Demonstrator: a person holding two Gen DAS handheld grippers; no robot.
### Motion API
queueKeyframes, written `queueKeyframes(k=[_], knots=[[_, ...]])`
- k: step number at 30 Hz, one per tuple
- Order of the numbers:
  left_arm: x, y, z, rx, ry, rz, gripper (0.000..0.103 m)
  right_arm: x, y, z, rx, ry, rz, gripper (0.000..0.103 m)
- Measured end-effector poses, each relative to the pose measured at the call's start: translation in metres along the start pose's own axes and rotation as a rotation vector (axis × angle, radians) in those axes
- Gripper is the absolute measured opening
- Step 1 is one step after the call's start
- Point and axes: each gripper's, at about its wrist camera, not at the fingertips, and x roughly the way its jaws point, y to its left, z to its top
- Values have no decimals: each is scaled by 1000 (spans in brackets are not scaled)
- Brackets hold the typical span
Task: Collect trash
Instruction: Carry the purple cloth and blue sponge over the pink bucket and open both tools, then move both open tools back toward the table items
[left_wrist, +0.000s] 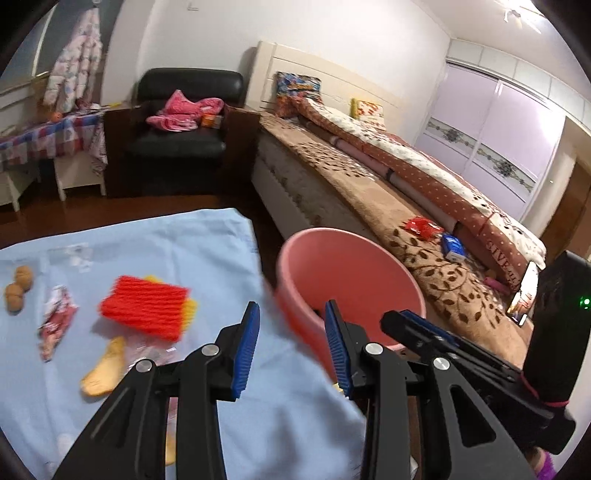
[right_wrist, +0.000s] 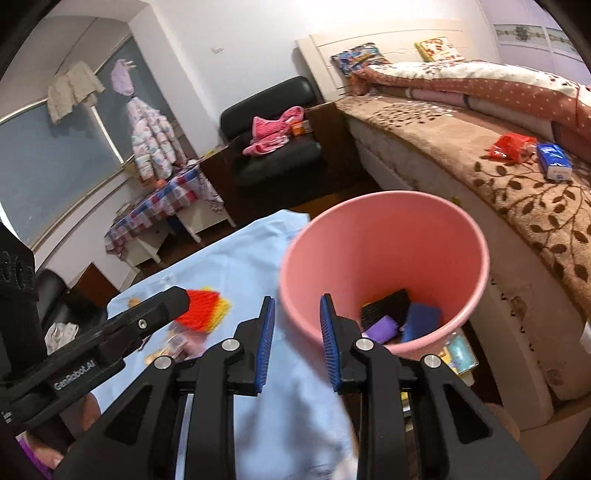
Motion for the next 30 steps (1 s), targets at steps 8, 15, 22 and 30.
queueKeyframes(k=[8, 15, 22, 30], knots=[[-37, 68, -20, -36, 4, 94, 35, -3, 37, -19, -66, 4, 57, 26], [-64, 134, -33, -43, -15, 245, 35, 13, 58, -27, -95, 48, 79, 26], [-65, 195, -39, -108, 34, 346, 35, 35, 75, -29, -138, 105, 118, 26], [-31, 212, -27, -126, 101, 330, 35, 62, 96, -22, -194, 164, 144, 26]])
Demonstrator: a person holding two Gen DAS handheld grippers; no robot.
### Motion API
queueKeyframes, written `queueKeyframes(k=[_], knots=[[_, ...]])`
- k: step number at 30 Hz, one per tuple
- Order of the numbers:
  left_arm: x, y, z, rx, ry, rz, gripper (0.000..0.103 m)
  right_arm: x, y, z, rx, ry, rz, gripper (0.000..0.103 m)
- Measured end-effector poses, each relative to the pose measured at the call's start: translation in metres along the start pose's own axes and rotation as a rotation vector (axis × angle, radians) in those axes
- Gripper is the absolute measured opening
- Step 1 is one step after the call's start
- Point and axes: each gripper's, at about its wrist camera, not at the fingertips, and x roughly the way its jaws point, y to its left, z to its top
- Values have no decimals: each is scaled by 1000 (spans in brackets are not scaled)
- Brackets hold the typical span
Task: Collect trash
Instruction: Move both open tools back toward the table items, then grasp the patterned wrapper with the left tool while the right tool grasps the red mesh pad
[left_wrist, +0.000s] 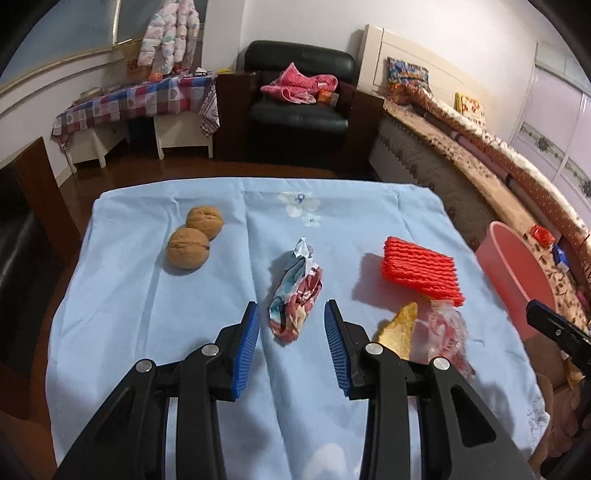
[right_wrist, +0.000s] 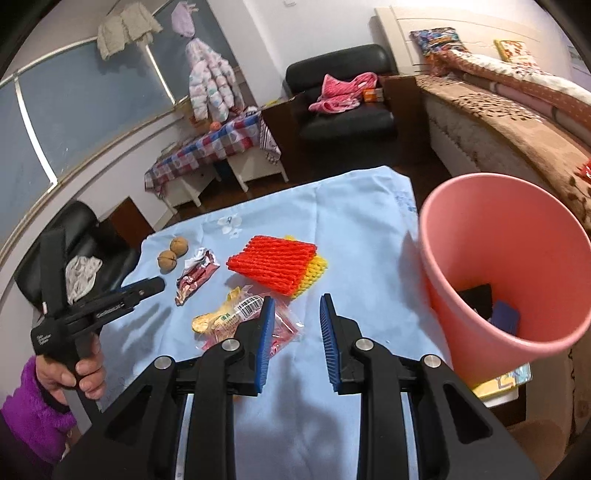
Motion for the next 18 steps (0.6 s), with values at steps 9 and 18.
queueKeyframes(k=[9, 18], knots=[[40, -5, 5, 30, 55, 42, 35, 37, 0, 19, -3, 93, 27, 26], [30, 2, 0, -11, 19, -6, 10, 76, -3, 31, 36, 153, 49, 37]])
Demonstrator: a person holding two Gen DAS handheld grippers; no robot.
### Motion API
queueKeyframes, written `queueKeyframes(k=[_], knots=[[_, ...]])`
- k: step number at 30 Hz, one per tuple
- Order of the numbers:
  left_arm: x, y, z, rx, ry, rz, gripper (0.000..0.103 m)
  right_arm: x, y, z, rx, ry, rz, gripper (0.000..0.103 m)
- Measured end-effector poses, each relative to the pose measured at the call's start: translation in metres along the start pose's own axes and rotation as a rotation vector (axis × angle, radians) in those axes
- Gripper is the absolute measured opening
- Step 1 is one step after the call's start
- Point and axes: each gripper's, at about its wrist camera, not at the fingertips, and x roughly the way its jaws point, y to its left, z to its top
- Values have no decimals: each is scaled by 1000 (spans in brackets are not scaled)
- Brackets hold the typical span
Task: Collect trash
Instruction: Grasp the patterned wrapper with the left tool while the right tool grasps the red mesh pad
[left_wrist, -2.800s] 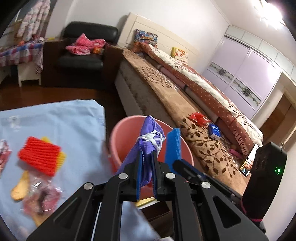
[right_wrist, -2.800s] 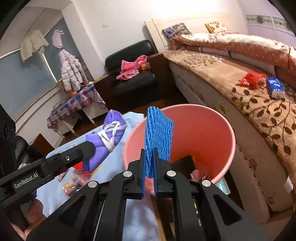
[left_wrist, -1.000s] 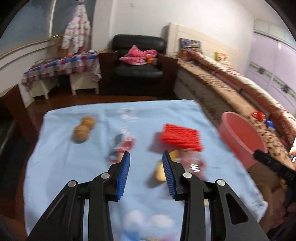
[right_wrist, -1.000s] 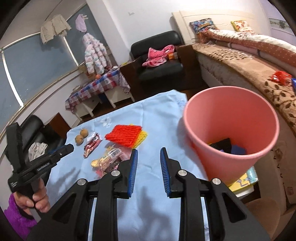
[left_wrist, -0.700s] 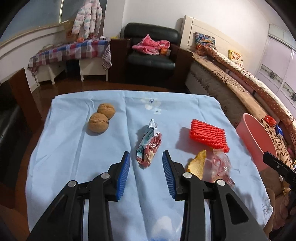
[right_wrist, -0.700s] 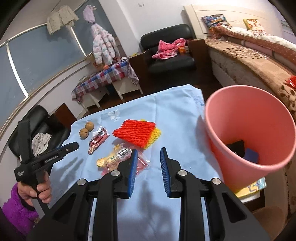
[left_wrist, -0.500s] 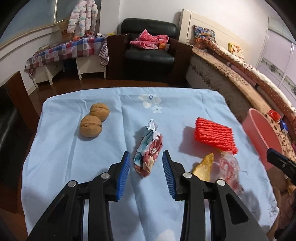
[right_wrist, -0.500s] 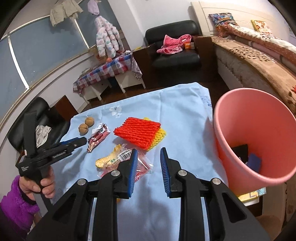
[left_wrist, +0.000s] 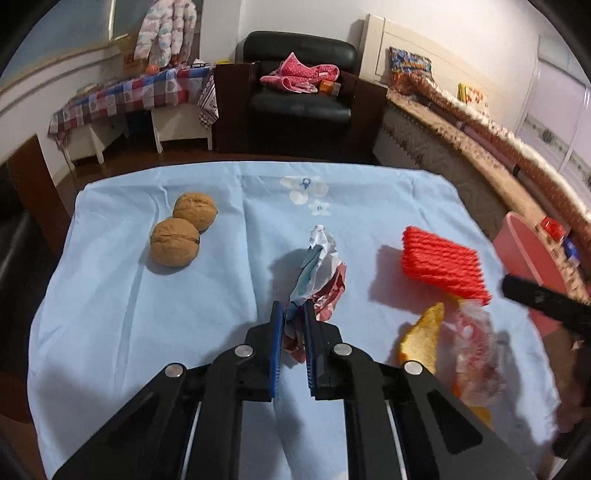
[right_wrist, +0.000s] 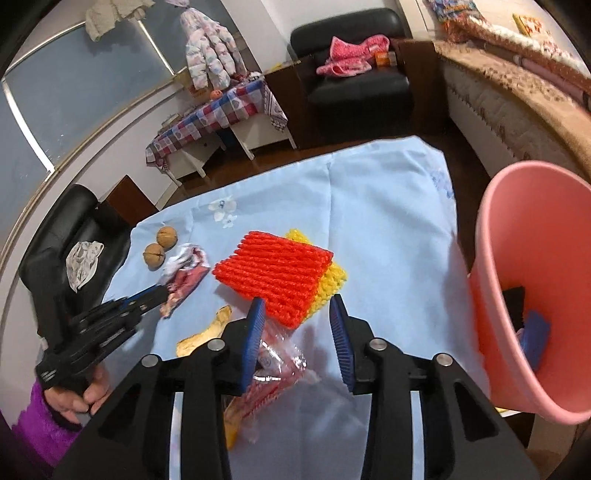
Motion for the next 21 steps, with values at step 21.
queueKeyframes(k=[21], knots=[[-64, -1, -18, -86, -91, -71, 10, -14, 0, -3, 72, -95, 39, 4]])
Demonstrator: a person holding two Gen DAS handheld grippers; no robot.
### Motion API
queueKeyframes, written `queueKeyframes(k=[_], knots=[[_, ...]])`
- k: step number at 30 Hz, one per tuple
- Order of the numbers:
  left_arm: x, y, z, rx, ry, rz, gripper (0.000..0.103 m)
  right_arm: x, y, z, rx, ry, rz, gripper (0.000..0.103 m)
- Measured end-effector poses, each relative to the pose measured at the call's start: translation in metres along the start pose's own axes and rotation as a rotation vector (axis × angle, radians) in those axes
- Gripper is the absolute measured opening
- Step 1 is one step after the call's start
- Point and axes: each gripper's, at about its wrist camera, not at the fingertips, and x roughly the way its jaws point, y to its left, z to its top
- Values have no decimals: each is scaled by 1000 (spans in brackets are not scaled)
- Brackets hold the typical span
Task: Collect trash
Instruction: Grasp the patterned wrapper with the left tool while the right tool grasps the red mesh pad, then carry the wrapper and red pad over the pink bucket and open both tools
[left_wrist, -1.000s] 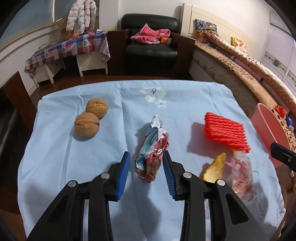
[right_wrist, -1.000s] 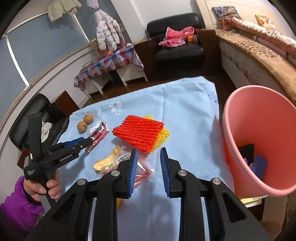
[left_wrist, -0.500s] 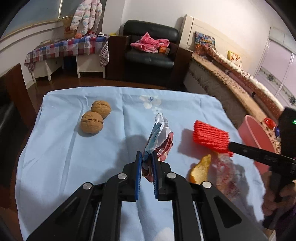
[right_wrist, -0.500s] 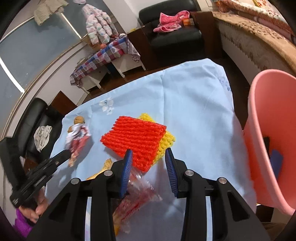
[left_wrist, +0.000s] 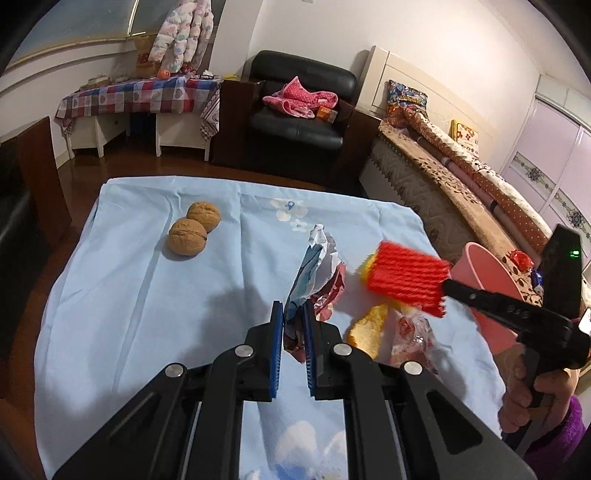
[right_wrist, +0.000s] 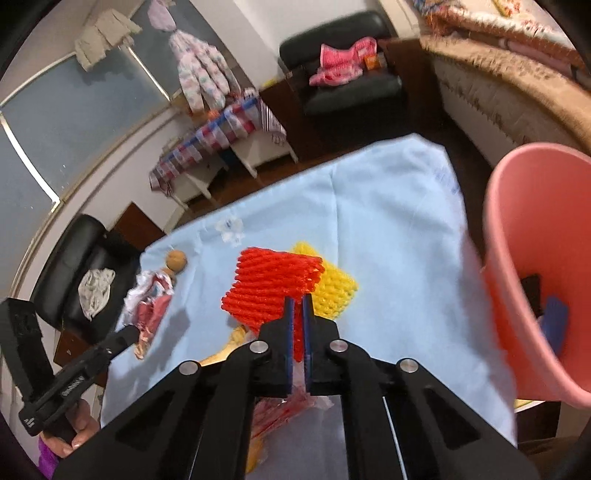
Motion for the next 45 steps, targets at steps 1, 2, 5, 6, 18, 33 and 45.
queueKeyframes(k=[1, 2, 5, 6, 18, 33, 45], knots=[[-4, -3, -1, 1, -7, -2, 10, -11, 1, 0, -4, -25, -4, 4], [-8, -6, -1, 4, -14, -6, 10, -17, 1, 1, -5, -41, -6, 4], [-18, -15, -1, 12, -35, -17, 10, -45, -2, 2, -3, -99, -11, 4], [-21, -19, -2, 16, -39, -22, 10, -54, -4, 1, 1, -119, -12, 4], [-27, -104, -1, 157, -20, -133, 10, -139, -56, -5, 57, -294, -220, 4], [43, -245, 16, 296, 109, -310, 10, -158, -124, -14, 95, -315, -420, 5], [96, -281, 4, 326, 192, -306, 14, -143, -146, -16, 160, -277, -438, 5]])
